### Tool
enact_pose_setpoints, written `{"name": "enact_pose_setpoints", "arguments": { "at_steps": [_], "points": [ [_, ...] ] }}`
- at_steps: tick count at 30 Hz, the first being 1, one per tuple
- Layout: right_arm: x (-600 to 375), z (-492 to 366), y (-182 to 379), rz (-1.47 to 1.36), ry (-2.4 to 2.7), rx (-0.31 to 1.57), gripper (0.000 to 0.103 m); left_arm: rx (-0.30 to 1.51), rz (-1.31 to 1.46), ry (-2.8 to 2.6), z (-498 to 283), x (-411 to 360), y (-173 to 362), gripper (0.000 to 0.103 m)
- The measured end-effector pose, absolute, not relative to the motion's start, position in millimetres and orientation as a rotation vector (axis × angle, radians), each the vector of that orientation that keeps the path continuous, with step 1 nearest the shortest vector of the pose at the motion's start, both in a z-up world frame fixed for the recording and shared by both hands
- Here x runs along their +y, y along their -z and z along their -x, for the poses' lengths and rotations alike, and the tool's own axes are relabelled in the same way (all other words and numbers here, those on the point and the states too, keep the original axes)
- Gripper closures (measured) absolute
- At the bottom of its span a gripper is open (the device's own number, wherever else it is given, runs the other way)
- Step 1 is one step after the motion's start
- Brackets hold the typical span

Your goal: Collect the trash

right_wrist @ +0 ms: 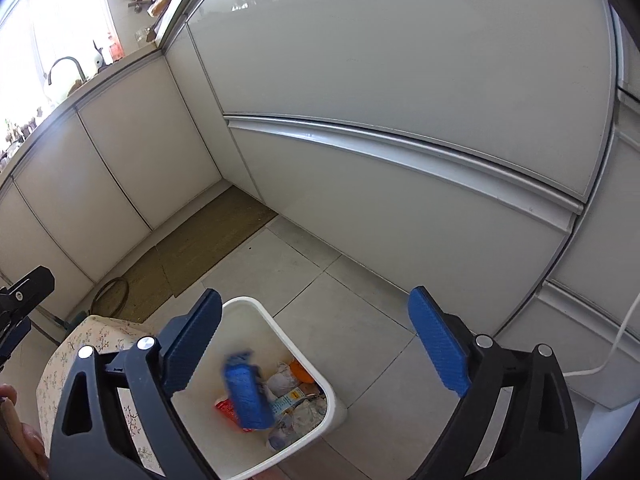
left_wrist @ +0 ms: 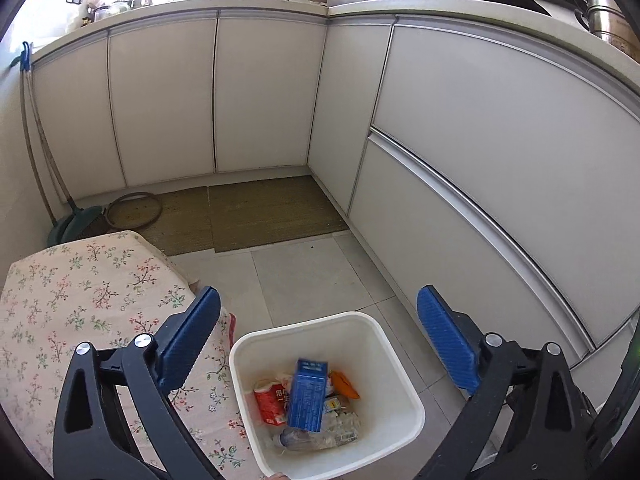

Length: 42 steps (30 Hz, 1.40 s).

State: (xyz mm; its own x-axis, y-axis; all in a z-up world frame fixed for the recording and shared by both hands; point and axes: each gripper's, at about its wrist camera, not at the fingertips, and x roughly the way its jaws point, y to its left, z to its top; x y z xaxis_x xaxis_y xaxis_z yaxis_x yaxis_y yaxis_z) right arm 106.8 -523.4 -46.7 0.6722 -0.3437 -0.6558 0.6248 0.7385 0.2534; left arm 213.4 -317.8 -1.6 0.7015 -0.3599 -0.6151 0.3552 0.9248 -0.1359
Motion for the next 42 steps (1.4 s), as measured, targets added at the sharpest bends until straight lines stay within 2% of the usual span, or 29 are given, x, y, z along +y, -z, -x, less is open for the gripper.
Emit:
{"name": "enact_pose_setpoints", "arguments": {
  "at_steps": [13,15,23,27,32,42],
  "points": [
    [-446.2,-71.2,3.9,-0.381,0.454,0.559,0.011,0.571,-0.034,0.296,-139.7,-236.0,-31.3,0.007],
    [-428.9,-59.3,1.4,-0.370,0.433,0.553,0.007,0.534,-0.034,0.292,-122.1,-218.9,-36.9,0.007],
    [-352.2,0.1,-13.7,-0.263,0.337,0.450,0.007,0.485,-0.081,0.221,-64.2,-152.1,-40.6,0.007],
    [-317.6,22.6,-15.8,-0.265,0.284,0.440,0.007,0.484,-0.050,0.188,-37.8,-112.4,-36.9,0.007],
    [-284.5,31.8,0.0,-0.252,0.213,0.521,0.007,0.514,-0.015,0.160,-17.5,-74.7,-21.2,0.007],
    [-240.7,31.8,15.3,-0.097,0.250,0.474,0.007,0.551,0.019,0.155,-11.5,-36.5,8.3,0.007]
  ]
}}
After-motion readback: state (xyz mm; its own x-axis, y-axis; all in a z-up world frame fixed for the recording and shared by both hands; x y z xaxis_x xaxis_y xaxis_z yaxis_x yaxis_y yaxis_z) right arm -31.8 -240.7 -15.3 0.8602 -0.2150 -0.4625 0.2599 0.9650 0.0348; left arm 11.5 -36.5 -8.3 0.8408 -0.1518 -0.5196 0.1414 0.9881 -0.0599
